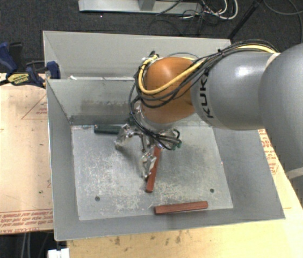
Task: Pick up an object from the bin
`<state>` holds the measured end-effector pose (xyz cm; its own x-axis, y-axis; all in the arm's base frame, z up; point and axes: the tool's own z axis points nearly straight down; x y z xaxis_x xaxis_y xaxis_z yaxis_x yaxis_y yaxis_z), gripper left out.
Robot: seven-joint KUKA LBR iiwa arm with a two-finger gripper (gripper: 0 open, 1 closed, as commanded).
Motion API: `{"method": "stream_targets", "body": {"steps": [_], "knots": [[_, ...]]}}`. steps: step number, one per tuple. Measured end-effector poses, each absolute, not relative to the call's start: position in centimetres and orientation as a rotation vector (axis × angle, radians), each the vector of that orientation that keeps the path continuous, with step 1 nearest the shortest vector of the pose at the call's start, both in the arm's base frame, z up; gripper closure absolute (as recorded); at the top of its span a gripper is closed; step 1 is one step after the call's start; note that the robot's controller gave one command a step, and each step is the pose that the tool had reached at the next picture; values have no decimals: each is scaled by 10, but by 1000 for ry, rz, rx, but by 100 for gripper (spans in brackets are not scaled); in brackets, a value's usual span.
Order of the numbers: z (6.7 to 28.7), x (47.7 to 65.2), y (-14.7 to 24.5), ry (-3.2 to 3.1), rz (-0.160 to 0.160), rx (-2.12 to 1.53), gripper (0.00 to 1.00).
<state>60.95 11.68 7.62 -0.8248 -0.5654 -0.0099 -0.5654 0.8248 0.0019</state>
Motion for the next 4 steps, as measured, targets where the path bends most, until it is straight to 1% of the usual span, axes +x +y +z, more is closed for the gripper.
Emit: {"method": "stream_targets", "body": {"steps": [1,2,3,4], "knots": [[76,611,109,2953,3,-1000,0],[77,599,90,2770,-1,-1415,0],[80,611,72,2623,-4,-1688,100],[80,611,72,2623,-4,-1688,100]]}}
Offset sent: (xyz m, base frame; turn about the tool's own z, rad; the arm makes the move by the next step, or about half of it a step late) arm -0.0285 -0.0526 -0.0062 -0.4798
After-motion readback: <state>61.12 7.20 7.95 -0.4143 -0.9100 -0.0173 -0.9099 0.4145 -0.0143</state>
